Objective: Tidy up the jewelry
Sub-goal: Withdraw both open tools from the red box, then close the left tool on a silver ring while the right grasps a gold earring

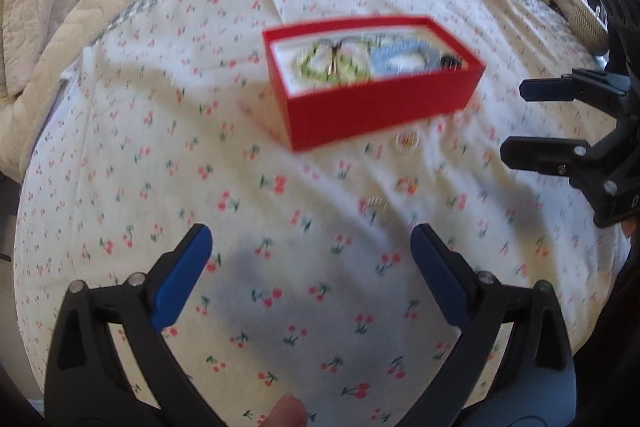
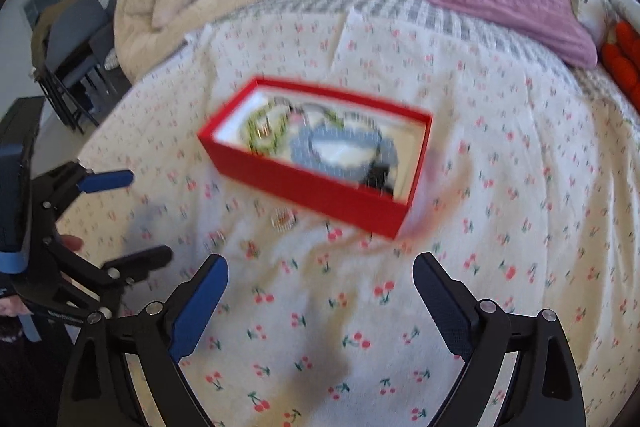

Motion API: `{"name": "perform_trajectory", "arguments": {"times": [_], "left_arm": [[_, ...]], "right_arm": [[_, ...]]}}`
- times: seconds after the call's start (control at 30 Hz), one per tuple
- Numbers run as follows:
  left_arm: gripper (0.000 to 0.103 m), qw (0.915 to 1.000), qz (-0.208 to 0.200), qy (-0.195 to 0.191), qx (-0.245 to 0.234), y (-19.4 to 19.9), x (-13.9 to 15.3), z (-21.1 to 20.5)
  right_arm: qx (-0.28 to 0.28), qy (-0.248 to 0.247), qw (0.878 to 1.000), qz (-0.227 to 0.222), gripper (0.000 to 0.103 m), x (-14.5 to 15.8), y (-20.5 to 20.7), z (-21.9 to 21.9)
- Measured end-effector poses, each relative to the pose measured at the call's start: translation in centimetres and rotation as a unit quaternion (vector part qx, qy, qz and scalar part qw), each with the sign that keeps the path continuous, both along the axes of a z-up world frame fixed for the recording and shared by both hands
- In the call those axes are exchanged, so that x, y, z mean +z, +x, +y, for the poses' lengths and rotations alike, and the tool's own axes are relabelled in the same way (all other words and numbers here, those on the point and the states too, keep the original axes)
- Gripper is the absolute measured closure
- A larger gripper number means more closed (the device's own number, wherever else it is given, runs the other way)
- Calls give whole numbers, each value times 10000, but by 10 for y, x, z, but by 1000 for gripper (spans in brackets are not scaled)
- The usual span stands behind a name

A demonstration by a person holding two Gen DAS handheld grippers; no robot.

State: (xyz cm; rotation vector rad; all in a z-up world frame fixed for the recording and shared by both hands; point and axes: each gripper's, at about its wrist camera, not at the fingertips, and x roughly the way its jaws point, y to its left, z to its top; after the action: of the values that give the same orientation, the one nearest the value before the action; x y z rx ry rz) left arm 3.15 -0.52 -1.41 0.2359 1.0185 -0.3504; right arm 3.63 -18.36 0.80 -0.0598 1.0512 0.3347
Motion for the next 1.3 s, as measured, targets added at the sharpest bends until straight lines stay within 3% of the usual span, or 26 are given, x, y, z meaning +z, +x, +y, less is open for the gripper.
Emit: {"name": "perform_trajectory", "arguments": {"times": [0.43,0.63,0.77,0.83,1.03,1.3], "left_arm": [[4,9994,116,265,-202,-6,-25,-4],[5,9995,147,28,-289,2,-23,-8],[20,9979,131,-310,-546,4,-21,-11],[27,9968,159,-412,-673,5,-23,-14],[48,9935,204,-539,-980,7,-25,-23],[54,9901,302,-587,-1236,10,-28,-32]], "right_arm": [[161,-377,9983,426,8,-43,-5,5],[183,-556,9967,560,8,-58,-7,5],[237,-618,9965,513,7,-63,-9,4],[233,-640,9964,507,0,-65,-11,4],[248,-772,9960,381,0,-69,-17,6],[291,-703,9966,330,0,-65,-15,7]]}}
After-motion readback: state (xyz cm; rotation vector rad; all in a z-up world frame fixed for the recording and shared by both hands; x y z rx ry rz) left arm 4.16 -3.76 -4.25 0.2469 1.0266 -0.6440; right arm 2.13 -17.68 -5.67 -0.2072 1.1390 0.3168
